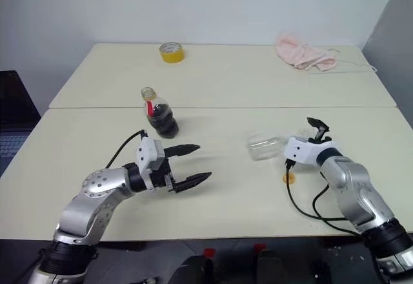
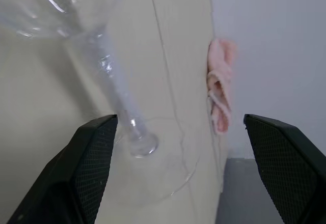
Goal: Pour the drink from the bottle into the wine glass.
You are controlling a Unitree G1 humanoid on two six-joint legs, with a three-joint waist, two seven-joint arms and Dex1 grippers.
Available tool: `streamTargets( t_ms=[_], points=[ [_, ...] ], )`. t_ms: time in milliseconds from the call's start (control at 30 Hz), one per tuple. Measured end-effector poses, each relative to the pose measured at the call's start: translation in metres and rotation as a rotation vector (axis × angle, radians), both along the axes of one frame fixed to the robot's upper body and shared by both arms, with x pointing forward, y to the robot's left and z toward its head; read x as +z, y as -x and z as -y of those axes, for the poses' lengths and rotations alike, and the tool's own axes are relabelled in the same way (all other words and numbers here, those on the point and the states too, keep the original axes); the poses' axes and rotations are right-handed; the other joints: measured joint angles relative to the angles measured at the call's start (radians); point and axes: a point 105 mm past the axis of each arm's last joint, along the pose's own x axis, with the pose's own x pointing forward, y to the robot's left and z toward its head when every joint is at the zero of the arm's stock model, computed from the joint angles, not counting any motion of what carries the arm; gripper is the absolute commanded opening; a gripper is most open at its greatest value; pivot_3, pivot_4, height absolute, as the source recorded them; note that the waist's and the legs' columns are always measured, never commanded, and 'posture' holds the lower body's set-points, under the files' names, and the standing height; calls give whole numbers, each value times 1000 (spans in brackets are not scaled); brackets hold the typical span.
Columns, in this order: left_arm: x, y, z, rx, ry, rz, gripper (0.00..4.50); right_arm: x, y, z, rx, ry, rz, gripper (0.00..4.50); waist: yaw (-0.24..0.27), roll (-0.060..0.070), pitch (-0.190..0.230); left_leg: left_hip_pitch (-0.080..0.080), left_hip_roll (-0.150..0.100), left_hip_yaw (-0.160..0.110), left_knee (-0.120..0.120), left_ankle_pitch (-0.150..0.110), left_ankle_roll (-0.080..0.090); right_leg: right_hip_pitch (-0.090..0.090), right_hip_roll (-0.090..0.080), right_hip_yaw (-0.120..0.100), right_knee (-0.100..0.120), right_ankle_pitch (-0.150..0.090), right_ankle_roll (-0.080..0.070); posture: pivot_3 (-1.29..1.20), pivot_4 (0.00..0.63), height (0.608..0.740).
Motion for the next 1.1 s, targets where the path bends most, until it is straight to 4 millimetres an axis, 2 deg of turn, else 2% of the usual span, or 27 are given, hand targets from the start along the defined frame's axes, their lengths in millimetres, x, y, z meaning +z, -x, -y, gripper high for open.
streamTargets(
  t_ms=[200, 567, 867, 967, 1100],
  points=[
    [0, 0, 6, -22, 0, 2, 4489, -22, -5, -4, 16, 54, -29, 4241, 0, 0, 0, 0, -1, 0, 2, 0, 0, 1, -1, 1, 0, 0, 0, 0, 150, 740],
    [9, -1, 15, -33, 6, 10, 4489, -23, -16, -14, 92, 167, 23, 4241, -1, 0, 0, 0, 0, 0, 1, 0, 0, 1, 0, 0, 0, 0, 0, 0, 150, 740],
    [21, -1, 23, -39, 6, 11, 4489, -24, -35, -15, 126, 210, 72, 4241, -9, 0, 0, 1, 0, 1, 2, 0, 0, 1, 0, 1, 0, 0, 0, 0, 150, 740],
    [24, -1, 25, -36, 8, 11, 4500, -26, -40, -17, 130, 194, 84, 3639, -15, 0, 0, 1, 0, 1, 1, 0, 0, 2, 0, 0, 0, 0, 0, 0, 150, 740],
    [25, -1, 25, -34, 5, 4, 4500, -33, -45, -22, 134, 178, 76, 2209, -24, 0, 0, 1, 0, 1, 1, 0, 0, 2, 0, 0, 0, 0, 0, 0, 150, 740]
  ],
)
